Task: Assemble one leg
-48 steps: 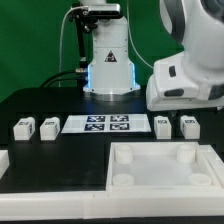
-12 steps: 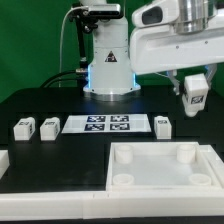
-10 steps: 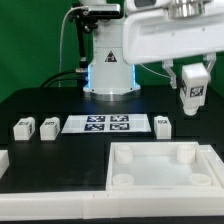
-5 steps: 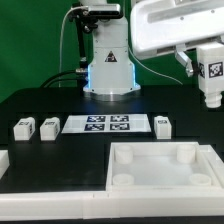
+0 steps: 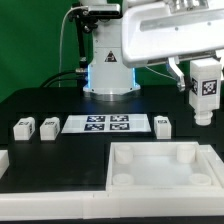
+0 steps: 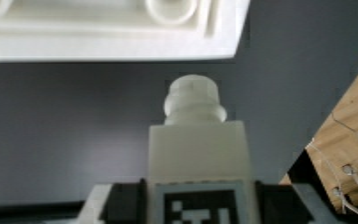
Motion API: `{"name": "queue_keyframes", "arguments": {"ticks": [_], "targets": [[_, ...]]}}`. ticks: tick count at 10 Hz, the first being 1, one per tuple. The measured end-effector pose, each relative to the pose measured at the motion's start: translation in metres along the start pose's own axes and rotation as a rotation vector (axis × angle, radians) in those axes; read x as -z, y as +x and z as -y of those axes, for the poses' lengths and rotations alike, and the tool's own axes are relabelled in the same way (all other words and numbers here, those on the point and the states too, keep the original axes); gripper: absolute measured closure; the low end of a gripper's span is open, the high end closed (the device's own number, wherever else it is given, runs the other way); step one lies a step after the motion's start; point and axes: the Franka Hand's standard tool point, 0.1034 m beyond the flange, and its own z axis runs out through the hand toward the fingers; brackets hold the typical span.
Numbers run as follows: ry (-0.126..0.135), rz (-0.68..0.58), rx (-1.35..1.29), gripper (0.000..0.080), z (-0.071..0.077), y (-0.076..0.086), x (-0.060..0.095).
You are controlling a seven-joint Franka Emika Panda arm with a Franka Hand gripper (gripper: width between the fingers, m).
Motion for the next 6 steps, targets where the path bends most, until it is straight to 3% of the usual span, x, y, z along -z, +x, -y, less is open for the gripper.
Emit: {"name": "queue_keyframes", "arguments": {"ticks": [5, 6], "targets": [[0.002, -0.019, -0.002, 0.0509, 0.004, -0.007, -0.008], [0.006, -0.049, 0.008, 0.0509, 0.013, -0.02, -0.019]]}}
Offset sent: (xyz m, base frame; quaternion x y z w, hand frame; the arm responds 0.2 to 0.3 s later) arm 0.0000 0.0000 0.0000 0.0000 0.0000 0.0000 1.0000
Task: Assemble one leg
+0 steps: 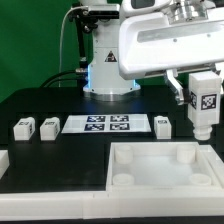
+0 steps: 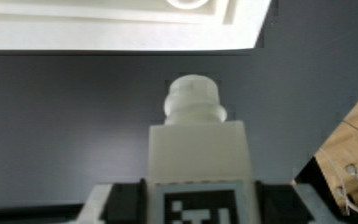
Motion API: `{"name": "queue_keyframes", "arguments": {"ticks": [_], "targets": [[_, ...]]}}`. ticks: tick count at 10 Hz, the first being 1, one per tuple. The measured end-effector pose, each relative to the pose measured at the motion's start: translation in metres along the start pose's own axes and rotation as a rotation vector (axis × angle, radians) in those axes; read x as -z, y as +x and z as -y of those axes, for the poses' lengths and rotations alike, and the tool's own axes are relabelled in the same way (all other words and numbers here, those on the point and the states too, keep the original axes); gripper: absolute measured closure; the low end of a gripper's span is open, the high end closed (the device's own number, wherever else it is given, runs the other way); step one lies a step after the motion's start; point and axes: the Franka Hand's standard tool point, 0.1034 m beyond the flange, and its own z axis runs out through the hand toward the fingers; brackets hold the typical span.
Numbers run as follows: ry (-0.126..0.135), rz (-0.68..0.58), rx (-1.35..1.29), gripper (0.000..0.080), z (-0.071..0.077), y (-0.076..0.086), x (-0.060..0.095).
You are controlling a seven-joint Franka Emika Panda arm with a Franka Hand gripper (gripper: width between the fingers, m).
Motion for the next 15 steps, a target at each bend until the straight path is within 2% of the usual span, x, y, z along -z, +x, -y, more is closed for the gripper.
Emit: {"name": "queue_keyframes", "arguments": {"ticks": [1, 3, 9, 11, 15], "targets": [[-0.003, -0.01, 0.005, 0.0509, 0.002, -0.012, -0.012], [-0.008, -0.003, 0.007, 0.0509, -0.001, -0.024, -0.027], [-0.017, 0.013, 0.013, 0.0509, -0.01, -0.033, -0.035], [-0.02, 0.025, 0.017, 0.0509, -0.013, -0.042, -0.042], [-0.013, 0.033, 0.026, 0.0509, -0.005, -0.047, -0.045]]}}
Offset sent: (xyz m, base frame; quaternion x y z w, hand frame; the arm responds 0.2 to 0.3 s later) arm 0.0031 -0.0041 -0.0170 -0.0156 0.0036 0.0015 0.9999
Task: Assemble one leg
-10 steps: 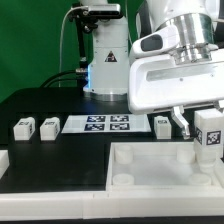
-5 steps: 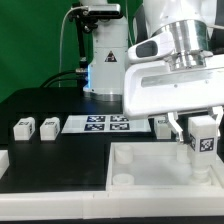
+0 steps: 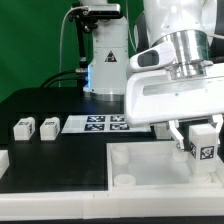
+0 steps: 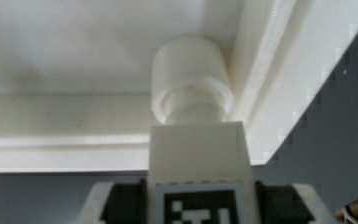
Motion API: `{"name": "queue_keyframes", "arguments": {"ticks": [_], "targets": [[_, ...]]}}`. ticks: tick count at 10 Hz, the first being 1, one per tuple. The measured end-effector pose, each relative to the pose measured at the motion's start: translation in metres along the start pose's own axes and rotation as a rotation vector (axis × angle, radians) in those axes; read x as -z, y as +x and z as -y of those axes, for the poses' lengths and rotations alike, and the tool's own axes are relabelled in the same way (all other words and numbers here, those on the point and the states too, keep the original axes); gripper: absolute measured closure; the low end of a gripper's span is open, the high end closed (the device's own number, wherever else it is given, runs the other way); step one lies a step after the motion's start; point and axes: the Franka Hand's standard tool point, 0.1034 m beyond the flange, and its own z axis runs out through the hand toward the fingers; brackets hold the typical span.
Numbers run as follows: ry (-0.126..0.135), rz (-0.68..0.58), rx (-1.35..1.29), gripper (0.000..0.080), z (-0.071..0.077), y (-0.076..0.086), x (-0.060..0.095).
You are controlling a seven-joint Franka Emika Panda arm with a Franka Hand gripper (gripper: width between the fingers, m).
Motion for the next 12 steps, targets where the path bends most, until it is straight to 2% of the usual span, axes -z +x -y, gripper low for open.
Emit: {"name": "queue_keyframes", "arguments": {"ticks": [3, 7, 8, 9, 10, 12], "targets": [[-0.013, -0.016, -0.028, 0.0509, 0.001, -0.0057, -0.0053], [-0.013, 0.004, -0.033, 0.0509, 0.0009, -0.0073, -0.0061], [-0.012, 0.007, -0.033, 0.0418, 0.001, -0.0081, -0.0064], [-0.012, 0.007, -0.033, 0.0281, 0.001, -0.0081, -0.0065], [-0.012, 0.008, -0.032, 0.0187, 0.0009, -0.0083, -0.0066], [-0.012, 0.008, -0.032, 0.0158, 0.0009, -0.0085, -0.0066]]}}
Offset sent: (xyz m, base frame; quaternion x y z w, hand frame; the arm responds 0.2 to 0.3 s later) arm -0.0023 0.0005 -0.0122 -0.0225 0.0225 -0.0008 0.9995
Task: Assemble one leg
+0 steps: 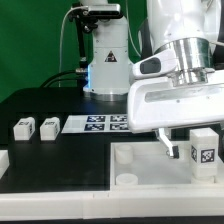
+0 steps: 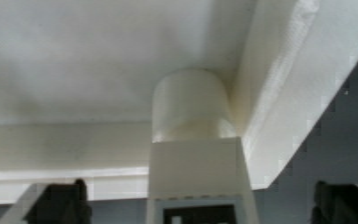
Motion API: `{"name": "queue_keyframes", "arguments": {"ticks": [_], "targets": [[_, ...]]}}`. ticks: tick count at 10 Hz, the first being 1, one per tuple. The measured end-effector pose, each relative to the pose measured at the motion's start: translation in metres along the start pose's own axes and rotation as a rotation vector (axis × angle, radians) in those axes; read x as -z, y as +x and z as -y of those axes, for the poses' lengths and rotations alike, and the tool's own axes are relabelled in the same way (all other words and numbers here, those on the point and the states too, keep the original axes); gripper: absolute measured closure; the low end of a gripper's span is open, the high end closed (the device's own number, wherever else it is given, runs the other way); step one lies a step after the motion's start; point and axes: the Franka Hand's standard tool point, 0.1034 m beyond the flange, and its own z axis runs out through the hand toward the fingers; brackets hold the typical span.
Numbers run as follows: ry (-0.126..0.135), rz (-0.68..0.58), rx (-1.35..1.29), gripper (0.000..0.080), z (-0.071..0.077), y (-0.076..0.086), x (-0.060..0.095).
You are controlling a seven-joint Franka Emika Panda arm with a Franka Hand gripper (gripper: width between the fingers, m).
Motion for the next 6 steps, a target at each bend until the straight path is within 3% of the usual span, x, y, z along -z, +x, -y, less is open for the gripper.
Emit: {"name": "queue_keyframes", "arguments": {"ticks": [4, 6], "targets": [[0.001, 0.007, 0.001, 0.0151, 0.001, 0.0, 0.001], [0.005, 0.003, 0.001, 0.0151, 0.002, 0.011, 0.012]]}}
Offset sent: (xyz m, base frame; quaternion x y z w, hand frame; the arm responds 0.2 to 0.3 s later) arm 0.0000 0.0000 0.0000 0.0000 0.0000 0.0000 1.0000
